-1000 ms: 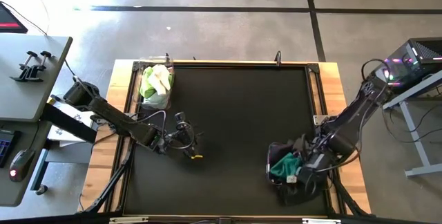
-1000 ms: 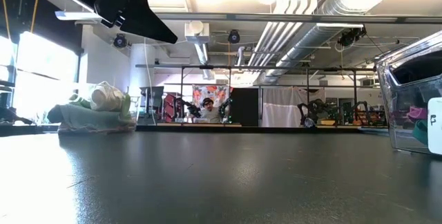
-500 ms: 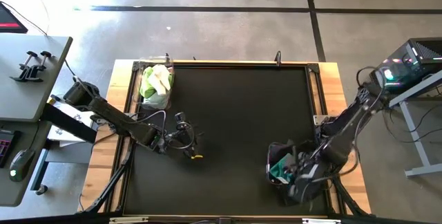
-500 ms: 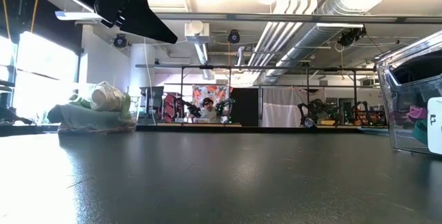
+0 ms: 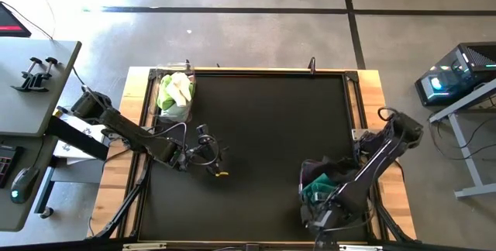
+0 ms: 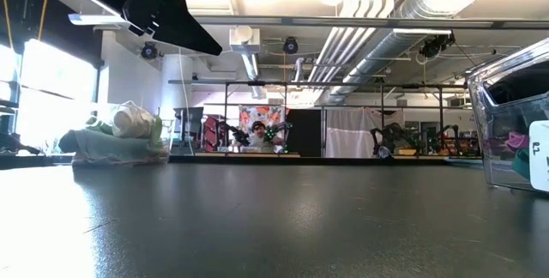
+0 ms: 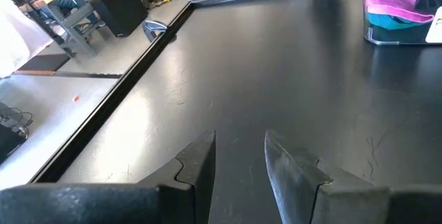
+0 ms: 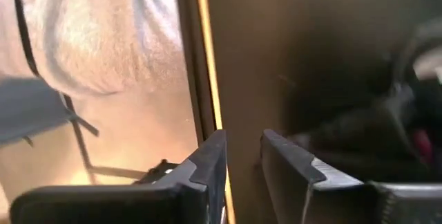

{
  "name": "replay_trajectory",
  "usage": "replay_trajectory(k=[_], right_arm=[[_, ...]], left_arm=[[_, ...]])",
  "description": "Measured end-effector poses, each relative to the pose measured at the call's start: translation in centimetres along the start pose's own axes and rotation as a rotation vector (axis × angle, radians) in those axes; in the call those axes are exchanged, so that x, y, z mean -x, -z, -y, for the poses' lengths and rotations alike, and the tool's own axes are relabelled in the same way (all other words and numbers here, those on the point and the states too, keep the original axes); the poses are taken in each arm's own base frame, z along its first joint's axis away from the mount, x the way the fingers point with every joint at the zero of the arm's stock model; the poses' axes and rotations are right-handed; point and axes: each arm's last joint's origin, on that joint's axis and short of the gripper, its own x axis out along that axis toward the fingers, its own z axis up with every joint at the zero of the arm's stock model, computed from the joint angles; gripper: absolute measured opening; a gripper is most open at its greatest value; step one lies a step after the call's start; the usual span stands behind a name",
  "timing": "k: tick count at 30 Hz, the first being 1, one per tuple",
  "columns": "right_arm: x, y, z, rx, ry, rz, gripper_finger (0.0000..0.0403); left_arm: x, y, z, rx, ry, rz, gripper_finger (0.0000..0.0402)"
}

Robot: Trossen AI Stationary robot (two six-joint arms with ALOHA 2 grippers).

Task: Sort towels by color in basket
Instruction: Put the green towel into the bottom transparent bin

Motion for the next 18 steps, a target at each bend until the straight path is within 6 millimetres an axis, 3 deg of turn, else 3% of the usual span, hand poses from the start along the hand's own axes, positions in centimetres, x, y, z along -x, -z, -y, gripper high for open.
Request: replay_trajectory(k=[4, 11, 18], right_arm=[[-0.2, -1.1, -0.9, 0.158, -0.001, 0.03, 0.0096], [-0.7, -2.9, -1.9, 0.52, 0.007, 0.046, 0.0148], [-2.1, -2.5, -1.0, 0.609, 0.032, -0.121, 0.0178]], left_arm=[[0.0, 0.0, 0.0, 0.0, 0.0, 0.0, 0.0115], [0.0, 0.0, 0.0, 0.0, 0.0, 0.0, 0.0115], [0.0, 0.0, 0.0, 0.0, 0.0, 0.0, 0.0115]])
